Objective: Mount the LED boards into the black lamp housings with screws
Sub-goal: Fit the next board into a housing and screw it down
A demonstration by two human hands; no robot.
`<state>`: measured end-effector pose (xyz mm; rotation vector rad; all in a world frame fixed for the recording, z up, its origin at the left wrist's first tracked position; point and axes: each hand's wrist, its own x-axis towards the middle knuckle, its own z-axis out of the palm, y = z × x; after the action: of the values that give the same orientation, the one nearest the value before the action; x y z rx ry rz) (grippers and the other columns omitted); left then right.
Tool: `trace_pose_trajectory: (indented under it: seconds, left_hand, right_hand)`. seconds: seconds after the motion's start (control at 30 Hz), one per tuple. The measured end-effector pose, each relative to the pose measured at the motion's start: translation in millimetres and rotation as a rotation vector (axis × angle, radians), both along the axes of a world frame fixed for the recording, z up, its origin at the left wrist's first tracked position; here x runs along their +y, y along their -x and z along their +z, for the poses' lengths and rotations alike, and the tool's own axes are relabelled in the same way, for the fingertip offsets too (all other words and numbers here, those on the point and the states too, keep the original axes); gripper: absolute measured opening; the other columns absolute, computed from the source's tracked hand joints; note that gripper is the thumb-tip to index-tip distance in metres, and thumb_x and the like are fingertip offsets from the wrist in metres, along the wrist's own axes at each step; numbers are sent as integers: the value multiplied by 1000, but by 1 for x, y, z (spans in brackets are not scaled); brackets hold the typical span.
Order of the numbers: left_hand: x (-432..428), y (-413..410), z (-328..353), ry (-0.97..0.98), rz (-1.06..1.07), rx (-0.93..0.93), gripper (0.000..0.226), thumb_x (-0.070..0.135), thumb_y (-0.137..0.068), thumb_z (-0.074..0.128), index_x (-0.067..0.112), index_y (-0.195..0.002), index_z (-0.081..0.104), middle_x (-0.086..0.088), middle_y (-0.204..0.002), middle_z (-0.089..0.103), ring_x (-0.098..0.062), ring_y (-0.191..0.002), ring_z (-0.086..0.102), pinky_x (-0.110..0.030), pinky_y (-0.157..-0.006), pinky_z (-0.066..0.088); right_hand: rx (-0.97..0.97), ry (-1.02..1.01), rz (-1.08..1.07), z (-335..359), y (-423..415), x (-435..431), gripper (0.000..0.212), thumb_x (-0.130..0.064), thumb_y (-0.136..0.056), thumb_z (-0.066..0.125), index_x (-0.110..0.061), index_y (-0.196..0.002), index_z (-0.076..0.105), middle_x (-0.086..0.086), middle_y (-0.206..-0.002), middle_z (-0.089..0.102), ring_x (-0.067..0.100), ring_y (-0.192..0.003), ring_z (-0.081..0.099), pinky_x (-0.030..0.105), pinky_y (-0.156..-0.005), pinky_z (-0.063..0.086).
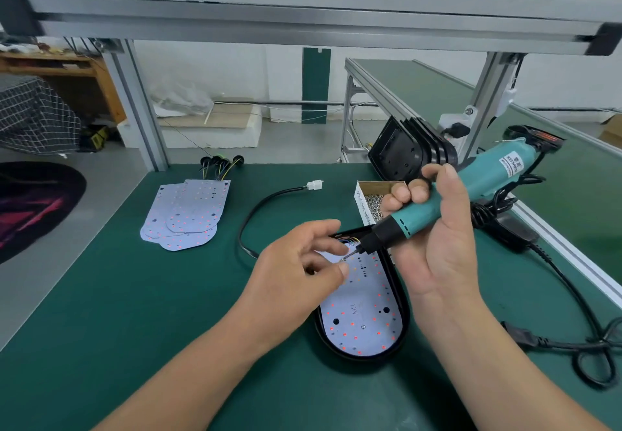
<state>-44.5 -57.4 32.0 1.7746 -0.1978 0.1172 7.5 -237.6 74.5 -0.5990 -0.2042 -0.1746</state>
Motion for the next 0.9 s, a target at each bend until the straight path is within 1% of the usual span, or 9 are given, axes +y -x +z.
trace_pose_trajectory:
  seconds: [0.1,0.2,0.3,0.4,0.5,0.6,0.7,0.8,0.9]
  left_hand:
    - [15,-5,6,-247,148,-22,50,34,-82,59,42,-131,58,19,-101,68,-5,-82,65,-25,-77,51]
    - [25,-8,12,-565,170,94,56,46,-88,59,34,-143,53,16,-104,61,-2,-88,60,-30,-81,49]
    - [14,3,15,-825,126,163,82,78,-77,48,31,-144,42,12,-110,62,-16,-104,63,-37,-88,53]
    - [4,7,14,-944,161,154,106,89,-71,44,24,-154,29,9,-114,64,-23,-109,65,-38,-83,54]
    - [2,8,14,-865,161,177,101,80,-74,56,21,-151,30,13,-91,61,-18,-92,64,-35,-75,54]
    - [-2,9,9,-766,137,185,73,65,-76,68,23,-129,40,10,-83,63,-12,-79,63,-35,-69,54]
    - [0,5,4,-609,111,219,44,51,-79,73,27,-107,47,12,-73,56,-5,-64,56,-29,-55,41]
    - [5,0,1,-423,60,286,32,49,-83,74,29,-102,58,14,-78,63,-1,-63,57,-25,-57,43]
    - [2,0,-1,-378,23,327,41,57,-79,67,26,-104,56,6,-88,72,-15,-58,64,-33,-59,52]
  right_hand:
    - [4,-7,-21,1,-2,-3,13,-27,-102,64,-16,-95,64,-1,-71,47,16,-72,50,28,-70,49]
    - [2,0,-44,1,-4,-5,12,-26,-101,65,-16,-95,63,-1,-72,47,17,-72,50,29,-70,49]
    - [11,35,-69,-2,-6,-4,10,-24,-102,64,-15,-98,62,0,-73,47,17,-73,50,29,-72,48]
    - [28,54,-74,-5,-7,-2,10,-22,-104,62,-15,-99,62,0,-73,48,17,-72,52,29,-73,48]
    - [25,53,-71,-6,-7,0,9,-23,-104,64,-15,-100,62,0,-73,49,17,-72,53,29,-74,49]
    - [11,85,-76,-9,-9,2,12,-23,-102,68,-14,-103,60,0,-74,51,17,-73,54,30,-75,51]
    - [3,120,-92,-12,-10,3,20,-21,-102,68,-12,-113,53,0,-75,51,17,-74,55,31,-75,53]
    - [-4,149,-108,-12,-10,4,17,-20,-103,66,-13,-112,54,0,-75,51,17,-73,55,31,-75,53]
    - [-8,150,-106,-11,-8,6,23,-19,-103,66,-12,-119,52,1,-76,50,17,-74,54,30,-77,54]
